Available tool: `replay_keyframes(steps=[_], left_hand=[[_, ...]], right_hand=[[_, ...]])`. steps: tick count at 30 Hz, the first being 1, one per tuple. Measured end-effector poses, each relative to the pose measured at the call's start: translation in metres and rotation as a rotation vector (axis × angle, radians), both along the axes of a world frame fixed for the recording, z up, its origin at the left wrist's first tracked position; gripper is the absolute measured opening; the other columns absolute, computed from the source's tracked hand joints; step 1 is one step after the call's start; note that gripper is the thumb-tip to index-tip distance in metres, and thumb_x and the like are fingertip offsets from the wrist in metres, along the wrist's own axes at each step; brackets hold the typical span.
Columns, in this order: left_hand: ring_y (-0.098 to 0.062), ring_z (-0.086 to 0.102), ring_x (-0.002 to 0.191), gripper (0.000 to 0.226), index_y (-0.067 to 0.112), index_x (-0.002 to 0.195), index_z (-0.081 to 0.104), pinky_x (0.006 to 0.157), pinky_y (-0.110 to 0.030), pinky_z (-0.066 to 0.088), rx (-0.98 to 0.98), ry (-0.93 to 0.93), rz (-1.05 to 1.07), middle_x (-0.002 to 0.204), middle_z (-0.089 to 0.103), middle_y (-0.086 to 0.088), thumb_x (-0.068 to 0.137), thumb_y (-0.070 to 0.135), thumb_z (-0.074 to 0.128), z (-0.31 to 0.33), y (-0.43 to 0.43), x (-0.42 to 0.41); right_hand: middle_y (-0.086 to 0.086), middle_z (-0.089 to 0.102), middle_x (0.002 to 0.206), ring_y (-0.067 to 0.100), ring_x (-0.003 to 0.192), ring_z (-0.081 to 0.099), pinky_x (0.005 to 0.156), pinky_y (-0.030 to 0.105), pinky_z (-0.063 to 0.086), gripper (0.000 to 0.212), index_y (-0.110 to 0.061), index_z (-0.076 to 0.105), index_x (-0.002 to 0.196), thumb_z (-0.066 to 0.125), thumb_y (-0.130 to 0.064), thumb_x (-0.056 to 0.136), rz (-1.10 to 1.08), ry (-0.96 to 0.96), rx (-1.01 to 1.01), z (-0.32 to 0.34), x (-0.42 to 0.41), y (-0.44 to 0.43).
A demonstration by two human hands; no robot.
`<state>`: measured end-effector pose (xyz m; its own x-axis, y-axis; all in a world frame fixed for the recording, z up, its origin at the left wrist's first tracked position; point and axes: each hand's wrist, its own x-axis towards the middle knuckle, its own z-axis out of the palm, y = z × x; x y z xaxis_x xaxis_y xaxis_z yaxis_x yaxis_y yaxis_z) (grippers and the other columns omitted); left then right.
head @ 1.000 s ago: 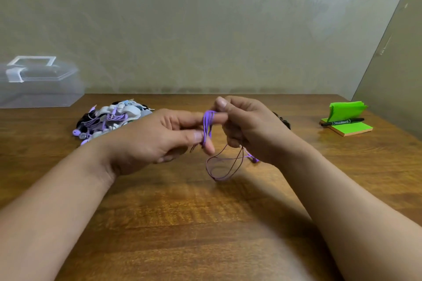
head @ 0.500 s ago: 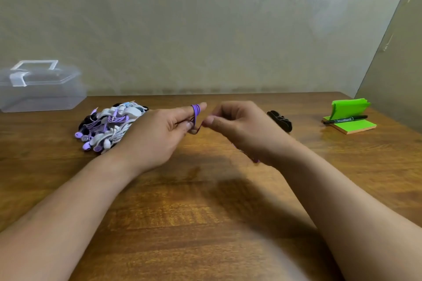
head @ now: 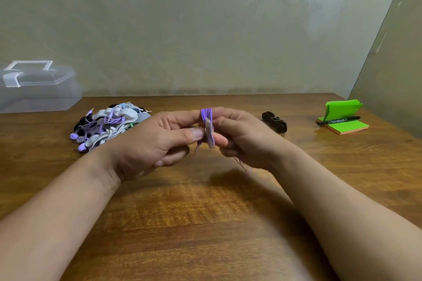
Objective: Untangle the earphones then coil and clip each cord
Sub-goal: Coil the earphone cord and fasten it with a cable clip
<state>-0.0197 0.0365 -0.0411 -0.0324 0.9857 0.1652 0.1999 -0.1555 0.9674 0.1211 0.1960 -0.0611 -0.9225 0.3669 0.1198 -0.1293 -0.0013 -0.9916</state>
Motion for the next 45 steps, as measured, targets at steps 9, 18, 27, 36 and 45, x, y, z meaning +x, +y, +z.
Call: replay_keyframes(steps=[9,18,27,36,45], left_hand=[[0.001,0.039,0.039,0.043,0.030,0.145,0.056,0.056,-0.015,0.043,0.088,0.086,0.538,0.116,0.077,0.003,0.109,0.010,0.047,-0.009,0.012,-0.024],[-0.008,0.069,0.095,0.023,0.037,0.105,0.071,0.091,-0.041,0.054,-0.056,0.928,0.361,0.098,0.075,0.018,0.106,0.023,0.052,-0.008,0.005,-0.008],[-0.001,0.039,0.037,0.042,0.018,0.133,0.068,0.041,-0.011,0.027,-0.046,0.085,0.029,0.109,0.077,-0.015,0.099,0.002,0.051,0.016,-0.012,0.008],[-0.005,0.026,0.034,0.041,0.025,0.139,0.062,0.050,-0.031,0.012,0.107,-0.138,0.302,0.119,0.076,-0.009,0.106,0.007,0.046,-0.012,0.012,0.004],[0.000,0.037,0.034,0.042,0.024,0.145,0.056,0.039,-0.014,0.028,0.186,-0.075,0.561,0.117,0.076,-0.008,0.108,0.007,0.044,-0.016,0.023,-0.001]], right_hand=[[-0.008,0.059,0.067,0.006,0.057,0.050,0.057,0.027,0.041,0.023,-0.021,0.073,0.112,0.053,-0.032,0.109,-0.174,-0.273,0.827,0.004,-0.005,-0.025],[-0.010,0.060,0.066,0.004,0.058,0.051,0.051,0.016,0.035,0.017,-0.024,0.073,0.086,0.071,-0.035,0.099,-0.299,-0.151,0.991,0.025,0.015,-0.011],[0.006,0.046,0.067,0.017,0.053,0.030,0.047,0.027,0.026,0.018,-0.008,0.065,0.095,0.059,-0.023,0.105,0.070,0.071,0.180,0.015,0.011,0.005],[0.001,0.053,0.071,0.016,0.060,0.052,0.066,0.037,0.048,0.028,-0.011,0.064,0.096,0.047,-0.026,0.112,-0.123,-0.029,0.058,0.000,-0.007,-0.011],[0.006,0.054,0.086,0.012,0.067,0.052,0.065,0.031,0.055,0.024,-0.008,0.068,0.120,0.046,-0.012,0.111,-0.164,-0.086,0.182,-0.011,-0.017,-0.026]])
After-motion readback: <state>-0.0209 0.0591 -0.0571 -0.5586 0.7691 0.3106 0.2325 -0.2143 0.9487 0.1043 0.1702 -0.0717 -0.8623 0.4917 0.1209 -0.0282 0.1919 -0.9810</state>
